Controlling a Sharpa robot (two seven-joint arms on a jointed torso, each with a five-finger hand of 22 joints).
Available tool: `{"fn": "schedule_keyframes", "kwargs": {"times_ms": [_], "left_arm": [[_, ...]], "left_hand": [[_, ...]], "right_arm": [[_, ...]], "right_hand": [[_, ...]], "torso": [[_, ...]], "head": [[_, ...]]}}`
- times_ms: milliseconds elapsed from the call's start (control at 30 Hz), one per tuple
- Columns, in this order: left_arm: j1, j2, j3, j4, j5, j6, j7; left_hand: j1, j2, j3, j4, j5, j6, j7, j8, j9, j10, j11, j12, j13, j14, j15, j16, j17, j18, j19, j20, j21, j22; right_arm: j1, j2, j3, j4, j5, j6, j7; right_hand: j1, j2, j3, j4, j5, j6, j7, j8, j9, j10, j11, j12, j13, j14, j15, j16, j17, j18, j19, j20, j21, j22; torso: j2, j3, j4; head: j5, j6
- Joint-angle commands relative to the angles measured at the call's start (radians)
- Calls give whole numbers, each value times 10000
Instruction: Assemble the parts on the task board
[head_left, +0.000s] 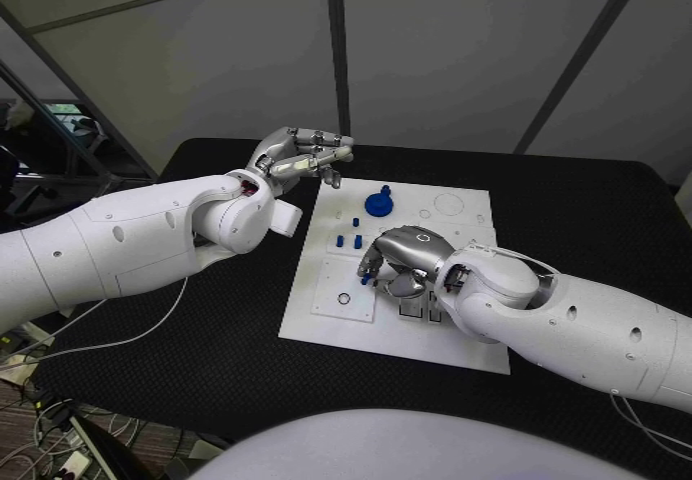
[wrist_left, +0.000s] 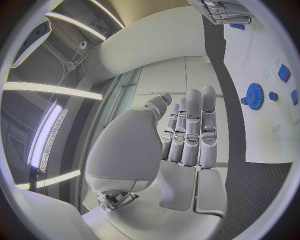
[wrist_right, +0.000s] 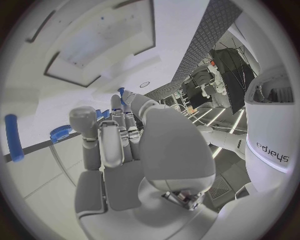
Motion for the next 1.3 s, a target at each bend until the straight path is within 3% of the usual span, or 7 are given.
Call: {"fn": "schedule_keyframes", "kwargs": {"times_ms": [33, 500, 600, 700, 800, 1100, 1300], "left_arm": [[14, 12, 9, 7, 33, 137, 0], [14, 21, 9, 0, 33, 168, -38], [14, 25, 9, -6, 33, 172, -47], [15, 27, 10, -10, 33, 175, -55], [15, 26, 10, -10, 33, 165, -61], [15, 21, 10, -35, 33, 162, -80], [14, 23, 10, -56, 33, 193, -96]], "left_hand": [[94, -2, -29, -54, 56, -25, 22, -64, -11, -54, 14, -7, -12, -49, -1, -50, -17, -184, 8, -31, -35, -11], [91, 5, -31, -55, 57, -33, 28, -66, -13, -64, 19, -2, -13, -54, 3, -52, -23, -185, 5, -28, -40, -13], [91, 5, -31, -55, 57, -33, 28, -66, -13, -64, 19, -2, -13, -54, 3, -52, -23, -185, 5, -28, -40, -13], [91, 5, -31, -55, 57, -33, 28, -66, -13, -64, 19, -2, -13, -54, 3, -52, -23, -185, 5, -28, -40, -13], [88, 15, -32, -53, 58, -39, 33, -67, -14, -72, 23, 3, -14, -58, 7, -54, -27, -185, 2, -24, -45, -16], [90, 14, -34, -56, 58, -52, 37, -72, -17, -87, 27, 3, -17, -62, 10, -56, -31, -186, -1, -22, -49, -17], [95, 18, -33, -61, 59, -63, 39, -76, -20, -100, 29, 2, -19, -65, 12, -57, -33, -185, -2, -21, -52, -19]], "right_arm": [[6, 18, -1, -12, -77, 204, -21], [5, 126, -35, -117, -279, 689, -200], [5, 133, -100, -125, -284, 691, -265], [6, 125, -128, -132, -286, 581, -320], [6, 111, -139, -129, -287, 494, -358], [5, 18, -150, -13, -288, -26, -295], [3, -284, -148, 330, -251, -681, -143]], "right_hand": [[-26, 36, -6, -39, 78, 35, 59, 32, 11, -9, 51, -65, 7, 479, -55, 59, 7, -87, -3, -10, 25, -12], [-118, -16, -76, -9, 78, -29, 89, -21, 4, -77, 83, -90, 3, 466, -28, 44, -38, -75, -61, 9, -19, -83], [-298, -121, -172, 86, 95, -433, 236, -245, -83, -448, 197, -128, -72, 446, 83, 30, -92, -74, -133, 75, -63, -144], [-448, -280, -257, 176, 30, -1166, 322, -305, -249, -1054, 341, -120, -210, 435, 213, 49, -103, -56, -223, 184, -126, -231], [-480, -357, -308, 205, 13, -1515, 347, -290, -317, -1522, 442, -99, -306, 427, 278, 75, -98, -32, -305, 266, -192, -330], [-476, -384, -363, 216, 16, -1621, 364, -265, -320, -1773, 490, -65, -325, 419, 314, 98, -99, -15, -347, 319, -221, -375], [-471, -392, -387, 220, 27, -1637, 367, -256, -316, -1867, 503, -53, -327, 415, 327, 105, -103, -2, -379, 334, -251, -426]], "torso": [[3, 0, -6], [-1, -1, -6], [-3, -4, -9], [-5, -1, -12], [-3, -1, -9], [-6, 9, -13], [-2, 13, -9]], "head": [[17, -10], [26, -38], [23, -42], [25, -38], [6, -53], [-4, -56], [-50, -17]]}}
